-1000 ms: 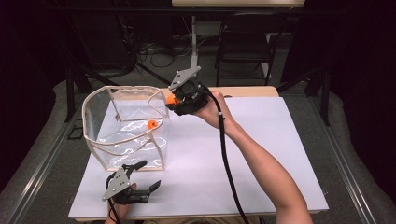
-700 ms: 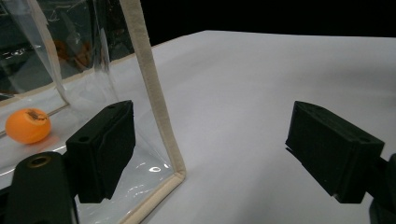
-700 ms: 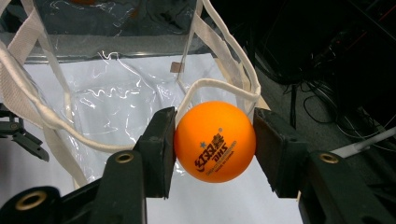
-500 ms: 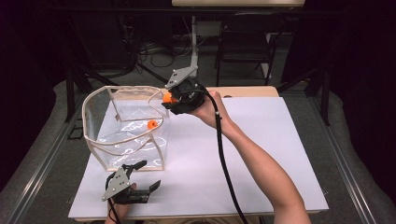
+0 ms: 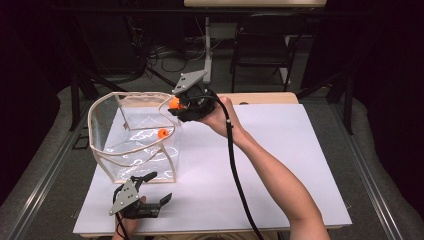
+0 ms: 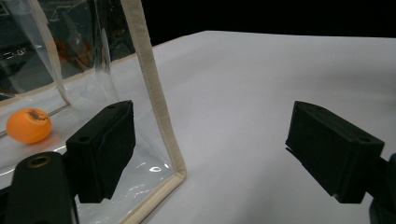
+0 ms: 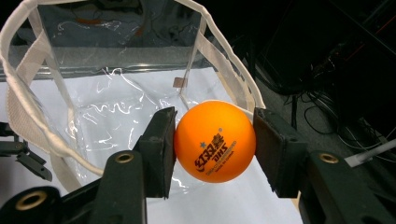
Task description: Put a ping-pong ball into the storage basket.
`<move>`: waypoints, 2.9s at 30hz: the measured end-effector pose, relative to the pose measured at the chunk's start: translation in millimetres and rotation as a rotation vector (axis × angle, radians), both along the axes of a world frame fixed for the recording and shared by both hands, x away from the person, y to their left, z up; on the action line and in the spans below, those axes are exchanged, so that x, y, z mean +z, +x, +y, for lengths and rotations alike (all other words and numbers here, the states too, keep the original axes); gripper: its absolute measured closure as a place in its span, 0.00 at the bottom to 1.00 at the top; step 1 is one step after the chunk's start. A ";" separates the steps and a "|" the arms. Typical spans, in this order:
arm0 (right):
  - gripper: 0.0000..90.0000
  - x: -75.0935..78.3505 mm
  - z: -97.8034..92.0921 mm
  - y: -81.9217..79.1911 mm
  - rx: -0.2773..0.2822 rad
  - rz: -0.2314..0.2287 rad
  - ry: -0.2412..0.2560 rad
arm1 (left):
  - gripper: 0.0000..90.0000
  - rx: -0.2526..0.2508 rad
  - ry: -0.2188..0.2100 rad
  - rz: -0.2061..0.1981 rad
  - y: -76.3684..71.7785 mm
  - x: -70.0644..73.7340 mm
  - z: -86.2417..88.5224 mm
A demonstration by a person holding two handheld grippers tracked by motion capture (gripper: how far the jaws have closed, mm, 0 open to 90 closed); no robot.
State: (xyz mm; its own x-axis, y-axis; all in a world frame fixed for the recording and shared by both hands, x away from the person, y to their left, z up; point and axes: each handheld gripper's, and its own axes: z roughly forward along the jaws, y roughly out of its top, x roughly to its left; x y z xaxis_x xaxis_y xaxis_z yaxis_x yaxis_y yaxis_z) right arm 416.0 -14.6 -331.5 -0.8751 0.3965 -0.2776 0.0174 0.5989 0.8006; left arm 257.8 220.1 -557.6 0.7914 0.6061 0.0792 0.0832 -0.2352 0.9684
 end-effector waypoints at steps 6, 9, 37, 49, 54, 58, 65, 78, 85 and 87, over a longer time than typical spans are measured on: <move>0.57 -0.1 2.9 -0.2 0.002 -0.001 0.008 | 0.17 -0.001 0.001 0.001 0.0 0.0 -0.1; 0.57 0.2 3.5 -0.3 0.002 -0.001 0.014 | 0.17 -0.001 0.001 0.000 -0.1 0.0 -0.1; 0.57 -1.4 14.9 0.9 0.012 -0.005 0.042 | 0.17 -0.002 0.003 -0.001 -0.1 0.0 0.1; 0.57 -4.3 19.8 2.2 0.013 -0.001 0.051 | 0.17 -0.001 -0.003 0.000 -0.1 -0.2 0.0; 0.57 -4.4 21.9 1.8 0.018 -0.006 0.054 | 0.17 -0.001 -0.003 0.000 -0.1 -0.2 -0.1; 0.57 -5.1 23.0 1.8 0.018 -0.003 0.057 | 0.17 0.001 -0.002 0.001 -0.2 -0.1 0.2; 0.57 -8.3 25.2 4.5 0.018 0.006 0.061 | 0.17 0.002 -0.004 0.001 -0.1 -0.1 0.0; 0.57 -12.0 33.5 7.1 0.018 0.008 0.059 | 0.17 -0.002 -0.001 0.000 -0.5 0.1 0.3; 0.57 -14.3 39.2 8.0 0.024 0.010 0.051 | 0.17 -0.002 -0.003 0.001 -0.2 -0.1 0.0; 0.57 -15.0 40.6 8.0 0.022 0.011 0.051 | 0.17 -0.002 -0.004 0.001 -0.4 -0.1 0.2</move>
